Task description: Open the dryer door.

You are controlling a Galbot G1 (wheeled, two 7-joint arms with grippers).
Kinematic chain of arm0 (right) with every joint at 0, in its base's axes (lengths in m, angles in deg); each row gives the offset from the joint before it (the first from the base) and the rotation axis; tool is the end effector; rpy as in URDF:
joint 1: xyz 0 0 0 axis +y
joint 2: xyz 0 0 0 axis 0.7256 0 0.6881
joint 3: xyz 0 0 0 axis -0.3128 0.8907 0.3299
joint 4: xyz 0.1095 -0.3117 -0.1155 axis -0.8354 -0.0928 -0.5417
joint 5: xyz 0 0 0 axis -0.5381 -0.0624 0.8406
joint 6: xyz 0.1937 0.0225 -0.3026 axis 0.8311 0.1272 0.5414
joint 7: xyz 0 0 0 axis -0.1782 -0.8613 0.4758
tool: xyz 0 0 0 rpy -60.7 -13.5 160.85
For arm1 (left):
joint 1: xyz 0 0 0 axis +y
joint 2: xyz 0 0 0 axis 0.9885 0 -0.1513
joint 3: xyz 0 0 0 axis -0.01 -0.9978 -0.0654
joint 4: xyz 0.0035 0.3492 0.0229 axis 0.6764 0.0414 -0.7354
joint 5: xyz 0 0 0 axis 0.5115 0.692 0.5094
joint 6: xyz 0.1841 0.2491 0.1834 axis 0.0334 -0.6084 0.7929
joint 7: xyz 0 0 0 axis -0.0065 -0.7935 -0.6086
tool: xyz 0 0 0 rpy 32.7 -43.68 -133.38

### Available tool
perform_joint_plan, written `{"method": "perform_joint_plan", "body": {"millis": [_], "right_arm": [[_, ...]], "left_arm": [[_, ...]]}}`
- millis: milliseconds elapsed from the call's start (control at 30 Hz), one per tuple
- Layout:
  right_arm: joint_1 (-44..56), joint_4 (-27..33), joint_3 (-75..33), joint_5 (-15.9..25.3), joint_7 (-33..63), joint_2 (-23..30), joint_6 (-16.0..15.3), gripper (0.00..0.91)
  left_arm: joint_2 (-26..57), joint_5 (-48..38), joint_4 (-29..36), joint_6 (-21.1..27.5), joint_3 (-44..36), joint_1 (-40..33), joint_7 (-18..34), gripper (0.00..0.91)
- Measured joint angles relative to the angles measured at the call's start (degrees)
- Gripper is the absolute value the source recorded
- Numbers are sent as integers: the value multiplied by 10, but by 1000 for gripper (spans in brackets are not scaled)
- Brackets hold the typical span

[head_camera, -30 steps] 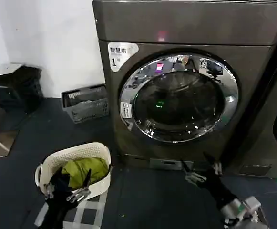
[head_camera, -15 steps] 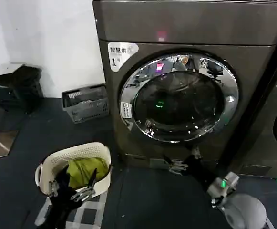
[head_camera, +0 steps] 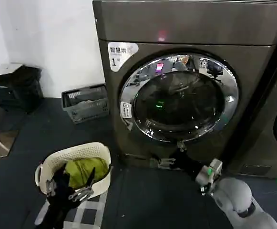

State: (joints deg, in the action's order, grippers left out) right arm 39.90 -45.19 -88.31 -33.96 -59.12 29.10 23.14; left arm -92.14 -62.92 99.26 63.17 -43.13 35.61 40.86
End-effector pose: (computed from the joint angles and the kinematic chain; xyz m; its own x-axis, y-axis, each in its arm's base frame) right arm 0.3373 -0.0546 -0.2001 -0.6974 -0.7149 -0.0495 -0.7111 0.6990 -0.0759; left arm 0.1109 0.0329 -0.1972 -0.9664 0.2403 -0.0912 0.2417 0.9703 -0.0049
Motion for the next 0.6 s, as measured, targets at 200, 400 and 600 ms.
{"method": "perform_joint_plan", "body": {"millis": [200, 400, 600], "right_arm": [[-23, 8, 20, 11, 6, 1, -10, 907], [-46, 23, 34, 21, 4, 7, -11, 907], [-69, 41, 54, 46, 20, 17, -11, 907]], "left_arm": [[-2, -1, 2, 1, 0, -1, 3, 907], [-2, 7, 1, 5, 0, 0, 9, 907], [-3, 11, -1, 4, -1, -1, 9, 907]]}}
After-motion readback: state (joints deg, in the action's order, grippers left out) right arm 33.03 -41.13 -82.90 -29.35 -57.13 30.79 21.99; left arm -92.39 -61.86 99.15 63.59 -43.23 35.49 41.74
